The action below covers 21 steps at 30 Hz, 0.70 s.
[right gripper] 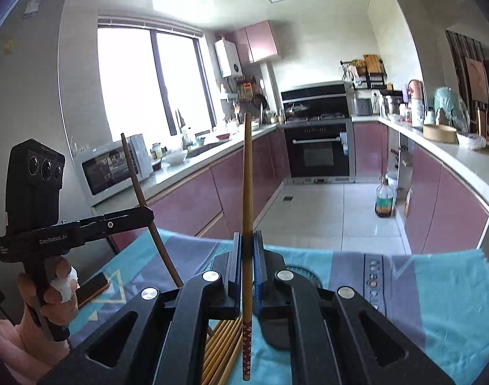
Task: Organize utensils
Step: 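Lower both held chopsticks upright into the black mesh cup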
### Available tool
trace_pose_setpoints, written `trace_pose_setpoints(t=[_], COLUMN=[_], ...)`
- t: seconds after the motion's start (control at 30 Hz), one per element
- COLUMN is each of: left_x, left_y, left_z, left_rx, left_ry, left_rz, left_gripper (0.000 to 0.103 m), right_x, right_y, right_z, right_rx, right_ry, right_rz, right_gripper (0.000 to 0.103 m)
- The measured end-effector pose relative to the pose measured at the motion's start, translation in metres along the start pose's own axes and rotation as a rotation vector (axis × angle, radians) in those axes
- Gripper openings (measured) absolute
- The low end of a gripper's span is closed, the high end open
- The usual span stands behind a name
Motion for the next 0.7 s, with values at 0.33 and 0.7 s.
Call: trace_pose_setpoints(t=[0.33,0.7], left_x=[0.029,0.012], left_y=[0.048,-0.009], left_z=[-0.046,-0.128], left_rx=[0.031,-0.217], left_ry=[0.008,0.018], left_rz=[-0.047,-0.021], left_gripper=[0.007,0.007], right_x=[0.020,0.025], right_y=[0.031,-0.021], right_z=[-0.036,-0.100], right_rx=[0.066,-0.166], right_ry=[-0.074,-0.103], right_rz=[-0.022,0.000], right_gripper=[0.005,0.005])
Point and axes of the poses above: each gripper's, at about its wrist camera, not at the fingertips, and z roughly against the way its jaws point, x to its right, y to its top, the point moved 2 cm from there along -z, roughly the way its jaws point, and after that the axes turned 10 degrees about -y, right-handed, at the moved point
